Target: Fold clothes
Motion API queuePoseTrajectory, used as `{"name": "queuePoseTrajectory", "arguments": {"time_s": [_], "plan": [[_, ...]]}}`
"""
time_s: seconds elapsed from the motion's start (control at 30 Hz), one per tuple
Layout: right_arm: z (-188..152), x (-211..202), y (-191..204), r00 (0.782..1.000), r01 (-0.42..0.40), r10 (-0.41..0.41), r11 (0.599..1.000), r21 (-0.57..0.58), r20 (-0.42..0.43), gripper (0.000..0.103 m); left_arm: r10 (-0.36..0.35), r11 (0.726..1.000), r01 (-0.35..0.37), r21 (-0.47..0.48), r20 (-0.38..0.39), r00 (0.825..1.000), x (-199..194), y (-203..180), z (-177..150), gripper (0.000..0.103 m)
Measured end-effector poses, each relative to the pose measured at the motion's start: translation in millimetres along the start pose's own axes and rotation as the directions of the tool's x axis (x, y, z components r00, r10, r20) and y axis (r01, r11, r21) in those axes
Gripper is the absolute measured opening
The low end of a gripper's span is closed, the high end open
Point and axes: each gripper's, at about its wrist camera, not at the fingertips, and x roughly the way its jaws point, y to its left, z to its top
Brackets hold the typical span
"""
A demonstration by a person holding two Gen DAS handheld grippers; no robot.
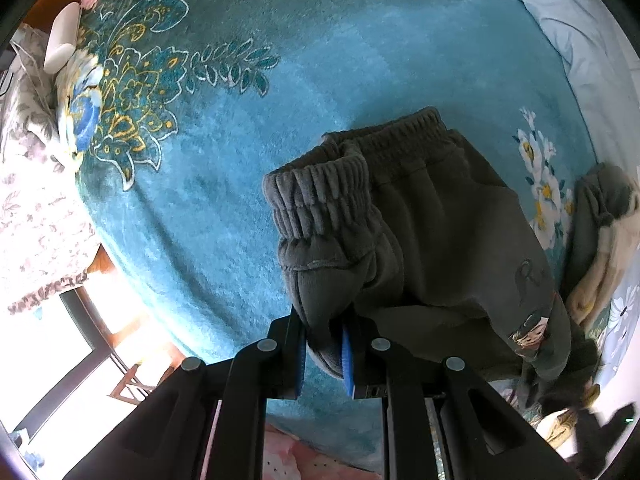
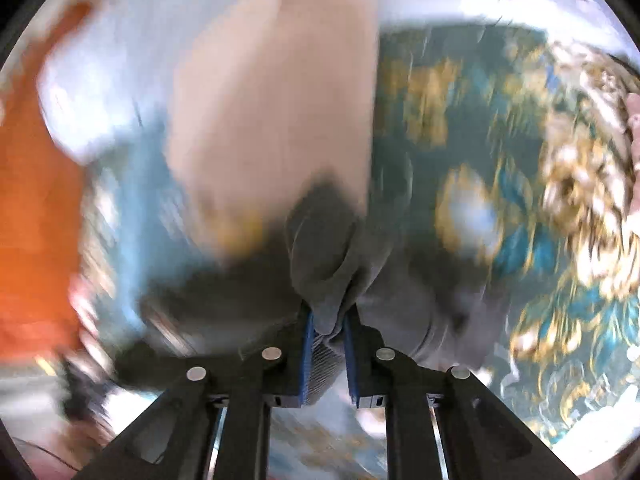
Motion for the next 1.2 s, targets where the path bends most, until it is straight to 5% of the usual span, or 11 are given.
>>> {"name": "queuePoseTrajectory", "arguments": {"time_s": [0.13, 0.2, 0.4, 0.53, 0.63, 0.8, 0.83, 0.87, 0.9, 1.07, 1.2], "plan": [[52.8, -65.5, -70.3, 0.951, -0.104, -0.014, 0.925, 0.365, 0.309, 0.021, 0.0, 1.0, 0.0, 0.0, 0.001, 1.0, -0.5, -0.2, -1.0, 0.015], [60.0, -71.3, -89.0, 0.939, -0.133, -0.035, 0.879, 0.458, 0.341, 0.028, 0.001, 1.0, -0.001, 0.001, -0.002, 1.0, -0.4, 0.4, -2.0, 0.015], [-0.4, -40.2, -117.7, 0.964, -0.055, -0.096, 0.842, 0.537, 0.249, 0.044, 0.006, 1.0, -0.006, -0.014, -0.014, 1.0, 2.1, 5.5, -5.7, 0.015], [-75.8, 23.6, -141.6, 0.999, 0.012, -0.038, 0.786, 0.618, 0.029, 0.045, 0.009, 1.0, -0.009, -0.025, -0.023, 1.0, 3.8, 8.9, -8.1, 0.015], [-105.1, 67.2, -142.8, 0.996, 0.033, 0.026, 0.775, 0.632, -0.085, 0.049, 0.007, 0.999, -0.009, -0.037, -0.029, 1.0, 5.5, 12.4, -9.8, 0.015], [-113.5, 96.6, -143.5, 0.993, -0.083, 0.118, 0.653, 0.753, 0.007, 0.054, -0.021, 0.999, 0.02, -0.037, -0.015, 1.0, -3.3, 10.8, -9.9, 0.015], [-111.4, 98.4, -141.7, 0.994, -0.079, 0.105, 0.636, 0.768, 0.015, 0.045, -0.027, 0.999, 0.027, -0.036, -0.011, 1.0, -5.5, 10.2, -9.8, 0.015], [-109.8, 97.6, -140.2, 0.996, -0.074, 0.092, 0.629, 0.774, 0.021, 0.036, -0.033, 0.999, 0.033, -0.035, -0.007, 0.999, -7.6, 9.6, -9.8, 0.015], [-107.8, 95.4, -138.4, 0.995, -0.087, 0.094, 0.623, 0.777, 0.036, 0.014, -0.04, 0.999, 0.04, -0.033, -0.004, 0.999, -9.8, 9.1, -9.8, 0.013], [-88.8, 50.5, -128.3, 0.977, -0.212, 0.12, 0.683, 0.699, 0.178, 0.01, -0.092, 0.995, 0.093, -0.023, 0.055, 0.994, -29.0, 2.1, -10.3, 0.007], [-86.3, -21.0, -128.4, 0.932, -0.313, 0.121, 0.746, 0.588, 0.342, 0.01, -0.153, 0.988, 0.155, -0.005, 0.137, 0.979, -52.0, -7.1, -11.4, 0.007]]}}
